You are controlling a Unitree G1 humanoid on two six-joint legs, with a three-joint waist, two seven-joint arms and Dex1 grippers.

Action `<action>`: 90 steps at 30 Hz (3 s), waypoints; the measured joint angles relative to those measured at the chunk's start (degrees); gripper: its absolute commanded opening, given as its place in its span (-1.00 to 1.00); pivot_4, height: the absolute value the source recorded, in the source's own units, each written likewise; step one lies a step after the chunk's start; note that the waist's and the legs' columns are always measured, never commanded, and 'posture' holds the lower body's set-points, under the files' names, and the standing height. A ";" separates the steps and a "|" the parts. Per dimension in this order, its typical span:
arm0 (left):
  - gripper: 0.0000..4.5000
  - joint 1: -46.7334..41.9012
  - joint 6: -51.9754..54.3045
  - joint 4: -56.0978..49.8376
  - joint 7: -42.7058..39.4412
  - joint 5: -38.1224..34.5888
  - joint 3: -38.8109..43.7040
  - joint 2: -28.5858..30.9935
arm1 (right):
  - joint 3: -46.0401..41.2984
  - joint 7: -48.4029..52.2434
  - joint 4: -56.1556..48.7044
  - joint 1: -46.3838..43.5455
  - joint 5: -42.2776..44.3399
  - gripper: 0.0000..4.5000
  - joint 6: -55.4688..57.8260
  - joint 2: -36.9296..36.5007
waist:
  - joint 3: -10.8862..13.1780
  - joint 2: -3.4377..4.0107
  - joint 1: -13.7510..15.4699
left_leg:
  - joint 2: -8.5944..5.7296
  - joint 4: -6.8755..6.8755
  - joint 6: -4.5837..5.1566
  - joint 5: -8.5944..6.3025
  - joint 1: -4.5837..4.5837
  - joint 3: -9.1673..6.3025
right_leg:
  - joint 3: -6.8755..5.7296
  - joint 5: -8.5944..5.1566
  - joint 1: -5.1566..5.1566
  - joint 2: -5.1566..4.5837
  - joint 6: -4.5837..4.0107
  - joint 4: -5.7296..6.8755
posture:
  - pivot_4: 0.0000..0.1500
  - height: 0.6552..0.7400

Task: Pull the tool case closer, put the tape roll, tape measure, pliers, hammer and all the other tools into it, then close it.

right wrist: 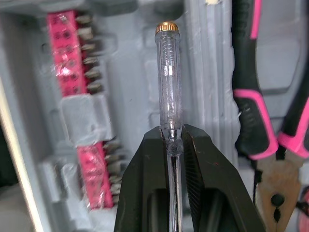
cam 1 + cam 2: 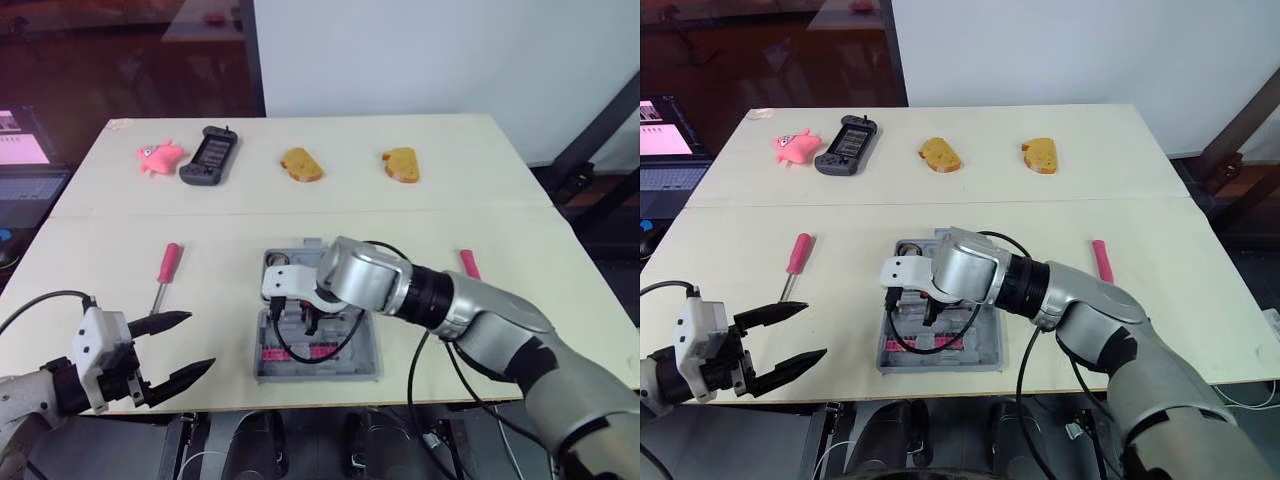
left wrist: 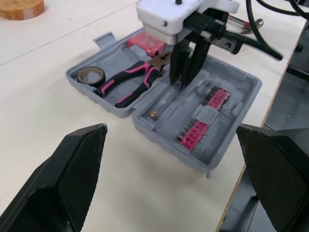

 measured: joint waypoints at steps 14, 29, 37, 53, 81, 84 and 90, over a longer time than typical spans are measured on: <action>1.00 -0.47 0.05 -0.35 -0.08 0.04 0.00 0.20 | -0.78 -0.67 1.05 1.11 -1.70 0.05 -2.36 1.90 | 0.00 0.00 -0.14 | 0.02 -0.02 -0.02 0.01 -0.01 -0.01 | -0.01 0.00 -0.01 0.03 0.00 0.00 | 1.00 0.50; 1.00 -2.29 0.11 1.17 -0.78 0.04 -0.15 1.16 | -13.68 -0.29 -13.29 4.21 0.81 0.23 -2.19 -3.50 | -0.01 -0.02 0.07 | 0.01 -0.04 -0.03 0.01 -0.03 -0.02 | -0.03 0.00 -0.03 0.00 0.00 -0.03 | 1.00 0.50; 1.00 -4.58 0.11 2.89 -1.63 0.07 -1.84 1.49 | -20.69 3.19 -14.32 16.66 0.54 -0.54 -21.14 -10.48 | -0.02 -0.04 0.17 | 0.00 0.00 -0.05 0.03 0.01 -0.01 | -0.09 0.00 0.09 0.05 0.00 -0.06 | 1.00 0.50; 1.00 -5.99 -0.18 4.59 -3.54 1.23 -2.03 2.18 | -20.05 4.15 -3.67 24.60 -7.52 -0.97 -36.00 -7.04 | -0.02 -0.04 0.17 | 0.01 -0.02 -0.07 0.05 0.02 -0.02 | -0.09 0.00 0.10 0.08 0.00 -0.06 | 1.00 0.50; 1.00 -11.14 -1.67 13.73 -7.47 2.48 -3.99 3.30 | -44.60 10.69 -3.73 35.83 0.43 -0.97 -56.76 -14.06 | -0.02 -0.05 0.51 | 0.00 0.00 -0.08 0.05 0.10 -0.06 | -0.13 -0.01 0.25 0.07 0.00 -0.08 | 1.00 0.50; 1.00 -11.20 -3.46 18.44 -8.87 3.83 -3.52 4.52 | -51.24 14.89 -5.37 41.75 4.88 -0.41 -55.62 -20.85 | -0.03 -0.05 0.55 | 0.00 -0.06 -0.07 0.05 0.10 -0.08 | -0.16 -0.01 0.25 0.08 0.00 -0.09 | 1.00 0.50; 1.00 -11.07 -12.14 32.40 -10.26 5.89 0.70 3.87 | -63.30 17.29 -5.78 57.85 7.56 0.91 -61.06 -28.78 | -0.02 -0.04 0.19 | 0.03 -0.09 -0.08 0.05 0.20 -0.05 | -0.15 -0.02 0.27 0.07 -0.01 -0.11 | 1.00 0.50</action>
